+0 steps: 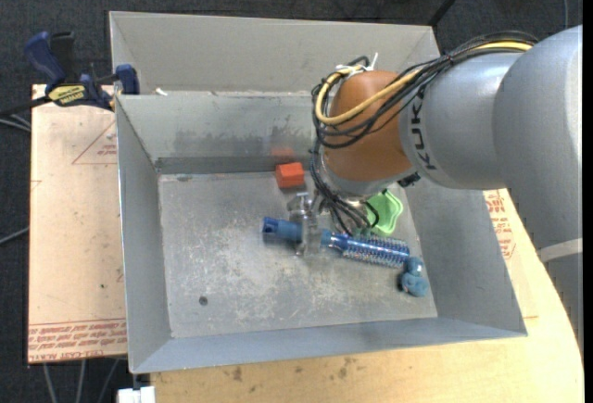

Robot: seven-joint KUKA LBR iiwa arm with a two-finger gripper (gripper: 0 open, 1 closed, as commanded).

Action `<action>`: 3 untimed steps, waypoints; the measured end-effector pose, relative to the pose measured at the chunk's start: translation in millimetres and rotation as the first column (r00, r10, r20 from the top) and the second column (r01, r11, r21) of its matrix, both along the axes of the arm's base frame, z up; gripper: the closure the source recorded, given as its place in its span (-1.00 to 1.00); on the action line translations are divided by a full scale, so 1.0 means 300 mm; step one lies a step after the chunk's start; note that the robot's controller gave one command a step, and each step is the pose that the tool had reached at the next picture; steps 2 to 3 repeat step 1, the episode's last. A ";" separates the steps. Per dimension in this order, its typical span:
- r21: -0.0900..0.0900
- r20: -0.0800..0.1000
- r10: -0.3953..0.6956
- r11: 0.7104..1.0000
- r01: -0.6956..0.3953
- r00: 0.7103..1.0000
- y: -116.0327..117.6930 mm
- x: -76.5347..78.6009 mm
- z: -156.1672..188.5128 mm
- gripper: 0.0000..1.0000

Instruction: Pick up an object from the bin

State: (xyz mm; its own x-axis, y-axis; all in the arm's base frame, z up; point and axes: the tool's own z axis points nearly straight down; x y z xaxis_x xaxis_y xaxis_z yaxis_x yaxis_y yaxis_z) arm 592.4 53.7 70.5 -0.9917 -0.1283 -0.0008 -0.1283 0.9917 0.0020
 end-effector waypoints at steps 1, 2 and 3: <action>0.002 0.010 -0.009 1.000 0.009 1.000 0.173 0.009 0.616 1.00; 0.002 0.010 -0.009 1.000 0.009 1.000 0.173 0.009 0.616 1.00; 0.002 0.010 -0.009 1.000 0.009 1.000 0.173 0.009 0.616 1.00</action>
Offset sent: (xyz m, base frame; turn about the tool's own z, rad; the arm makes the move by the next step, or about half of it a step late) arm 0.0010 0.0496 0.1803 0.0130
